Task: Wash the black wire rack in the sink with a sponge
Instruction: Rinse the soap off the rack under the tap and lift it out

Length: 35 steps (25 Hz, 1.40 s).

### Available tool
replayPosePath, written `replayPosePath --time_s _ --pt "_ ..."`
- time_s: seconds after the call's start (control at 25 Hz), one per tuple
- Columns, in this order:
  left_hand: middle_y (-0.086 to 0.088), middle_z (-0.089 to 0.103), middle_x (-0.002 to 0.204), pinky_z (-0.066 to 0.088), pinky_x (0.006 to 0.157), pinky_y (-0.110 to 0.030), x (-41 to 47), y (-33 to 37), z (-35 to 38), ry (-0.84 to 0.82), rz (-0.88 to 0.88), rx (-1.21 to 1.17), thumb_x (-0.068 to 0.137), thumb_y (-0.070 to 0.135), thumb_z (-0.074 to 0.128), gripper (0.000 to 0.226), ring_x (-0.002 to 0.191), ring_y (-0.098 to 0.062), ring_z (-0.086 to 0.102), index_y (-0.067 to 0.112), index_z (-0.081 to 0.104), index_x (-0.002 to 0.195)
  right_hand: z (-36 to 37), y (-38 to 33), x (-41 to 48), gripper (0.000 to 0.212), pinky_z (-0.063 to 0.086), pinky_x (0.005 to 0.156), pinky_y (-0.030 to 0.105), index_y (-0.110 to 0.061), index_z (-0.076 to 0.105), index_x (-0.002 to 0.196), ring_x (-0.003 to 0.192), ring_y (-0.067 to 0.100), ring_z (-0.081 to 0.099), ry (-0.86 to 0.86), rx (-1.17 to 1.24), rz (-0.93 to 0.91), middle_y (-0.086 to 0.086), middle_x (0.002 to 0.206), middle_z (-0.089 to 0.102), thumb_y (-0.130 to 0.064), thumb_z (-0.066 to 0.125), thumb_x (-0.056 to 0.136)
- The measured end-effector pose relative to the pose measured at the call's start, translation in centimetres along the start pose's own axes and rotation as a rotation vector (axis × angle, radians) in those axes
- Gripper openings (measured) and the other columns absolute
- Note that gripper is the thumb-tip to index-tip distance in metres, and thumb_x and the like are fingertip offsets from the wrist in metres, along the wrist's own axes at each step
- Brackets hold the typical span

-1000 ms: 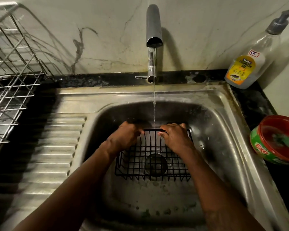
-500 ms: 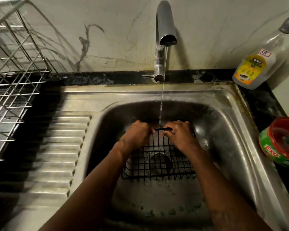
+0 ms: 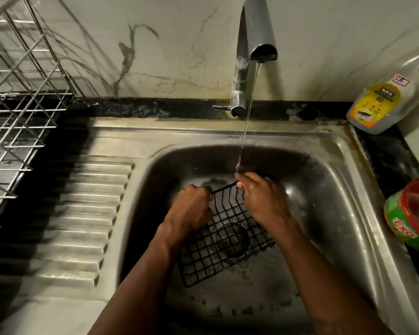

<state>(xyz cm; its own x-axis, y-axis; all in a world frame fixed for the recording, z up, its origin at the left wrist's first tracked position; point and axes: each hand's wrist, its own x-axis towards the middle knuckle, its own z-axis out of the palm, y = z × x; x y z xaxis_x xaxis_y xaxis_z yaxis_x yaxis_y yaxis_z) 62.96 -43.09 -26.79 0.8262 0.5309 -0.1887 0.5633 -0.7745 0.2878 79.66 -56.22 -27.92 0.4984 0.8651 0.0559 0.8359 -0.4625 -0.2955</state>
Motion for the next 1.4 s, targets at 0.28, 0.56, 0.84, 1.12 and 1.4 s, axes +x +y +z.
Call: replayPosePath --time_s 0.28,0.56,0.84,1.12,1.4 --pt "-0.002 0.066 0.089 0.055 0.075 -0.041 1.8 0.8 0.7 0.037 0.103 -0.169 0.082 0.027 0.052 0.021 0.085 -0.028 0.063 0.026 0.057 0.103 0.4 -1.9 1.5 0.043 0.048 0.106 0.035 -0.015 0.068 0.129 0.12 0.028 0.061 -0.039 0.218 -0.191 0.004 0.13 0.067 0.0 0.057 0.09" --pt "-0.001 0.063 0.082 0.044 0.062 -0.03 1.8 1.0 2.2 0.068 -0.044 -0.202 0.076 0.023 0.049 0.01 0.071 -0.016 0.055 0.026 0.05 0.086 -0.2 -2.1 0.2 0.036 0.052 0.068 0.027 -0.029 0.063 0.131 0.075 0.008 0.064 -0.021 0.328 0.229 -0.003 0.108 0.073 -0.033 0.038 0.107" --pt "-0.003 0.069 0.077 0.048 0.062 -0.033 2.7 1.9 1.2 0.114 -0.03 -0.176 0.086 0.025 0.053 0.012 0.07 -0.025 0.064 0.021 0.063 0.088 -1.5 -2.8 1.1 0.046 0.057 0.092 0.029 -0.022 0.065 0.132 0.105 0.024 0.069 0.057 0.219 0.212 0.008 0.124 0.07 -0.002 0.062 0.091" --pt "-0.013 0.073 0.103 0.05 0.073 -0.032 8.1 2.9 -2.0 -0.247 -0.144 -0.216 0.09 0.022 0.064 0.012 0.092 -0.029 0.068 0.015 0.072 0.095 -6.2 -4.8 0.3 0.028 0.057 0.078 0.034 -0.032 0.072 0.111 0.09 0.023 0.07 -0.064 0.051 -0.035 -0.001 0.098 0.075 -0.026 0.06 0.086" --pt "-0.017 0.065 0.131 0.048 0.072 -0.025 8.3 3.5 -3.2 -0.395 -0.209 -0.263 0.1 0.02 0.057 0.033 0.111 -0.027 0.064 0.005 0.063 0.128 -7.3 -4.7 -1.0 0.053 0.04 0.056 0.025 -0.023 0.06 0.063 0.051 0.009 0.051 0.008 0.057 -0.217 -0.008 0.053 0.056 -0.065 0.046 0.092"
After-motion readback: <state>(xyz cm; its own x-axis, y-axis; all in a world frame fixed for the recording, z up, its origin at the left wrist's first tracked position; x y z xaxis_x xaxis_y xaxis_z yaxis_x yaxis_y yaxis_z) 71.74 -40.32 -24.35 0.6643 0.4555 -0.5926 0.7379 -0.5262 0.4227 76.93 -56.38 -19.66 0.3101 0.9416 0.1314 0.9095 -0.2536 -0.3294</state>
